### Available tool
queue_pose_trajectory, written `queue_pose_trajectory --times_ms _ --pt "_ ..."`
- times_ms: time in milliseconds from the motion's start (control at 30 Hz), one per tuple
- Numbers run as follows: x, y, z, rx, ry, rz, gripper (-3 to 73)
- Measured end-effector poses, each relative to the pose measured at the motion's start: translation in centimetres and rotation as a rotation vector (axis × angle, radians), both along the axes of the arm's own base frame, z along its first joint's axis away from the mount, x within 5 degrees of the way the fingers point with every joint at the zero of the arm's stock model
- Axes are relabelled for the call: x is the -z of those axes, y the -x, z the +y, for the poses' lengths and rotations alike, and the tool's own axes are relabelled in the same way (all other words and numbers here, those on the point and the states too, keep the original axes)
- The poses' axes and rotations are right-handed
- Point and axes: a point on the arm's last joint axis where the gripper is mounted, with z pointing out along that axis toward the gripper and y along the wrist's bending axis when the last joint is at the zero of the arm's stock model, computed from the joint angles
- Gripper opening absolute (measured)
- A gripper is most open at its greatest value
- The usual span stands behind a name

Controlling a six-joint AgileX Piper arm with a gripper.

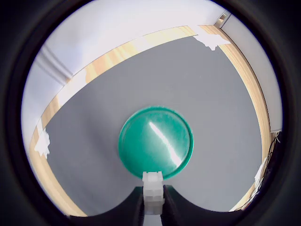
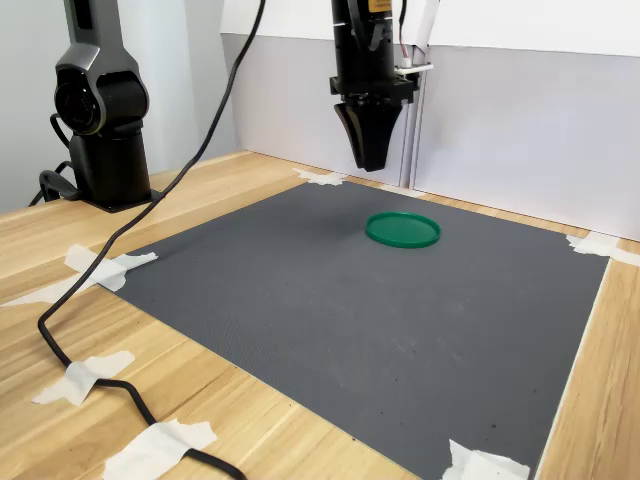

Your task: Grasp a white terminal and put it on the green lid.

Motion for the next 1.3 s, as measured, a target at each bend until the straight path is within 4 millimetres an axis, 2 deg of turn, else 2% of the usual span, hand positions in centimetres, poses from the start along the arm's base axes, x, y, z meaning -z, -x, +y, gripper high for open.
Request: queue_pose_trajectory --times_ms 233,433,667,733,833,1033,1167,1300 --pt "1.4 -2.5 1.0 -0.001 0.007 0.016 8.9" --pt "3.4 -3.0 1.3 -0.035 0.038 0.063 8.9" --pt "4.5 -3.3 1.4 -0.07 0.058 0.085 12.6" --pt "4.5 -3.3 1.5 -0.087 0.053 0.088 15.8" --pt "4.5 -3.2 1.7 -0.114 0.04 0.091 24.6" --pt "4.5 -3.1 2.0 -0.119 0.006 0.102 47.2" --pt "4.2 -3.0 1.9 -0.118 0.002 0.094 52.1" --pt "2.0 -2.7 1.8 -0.08 -0.035 0.032 52.6"
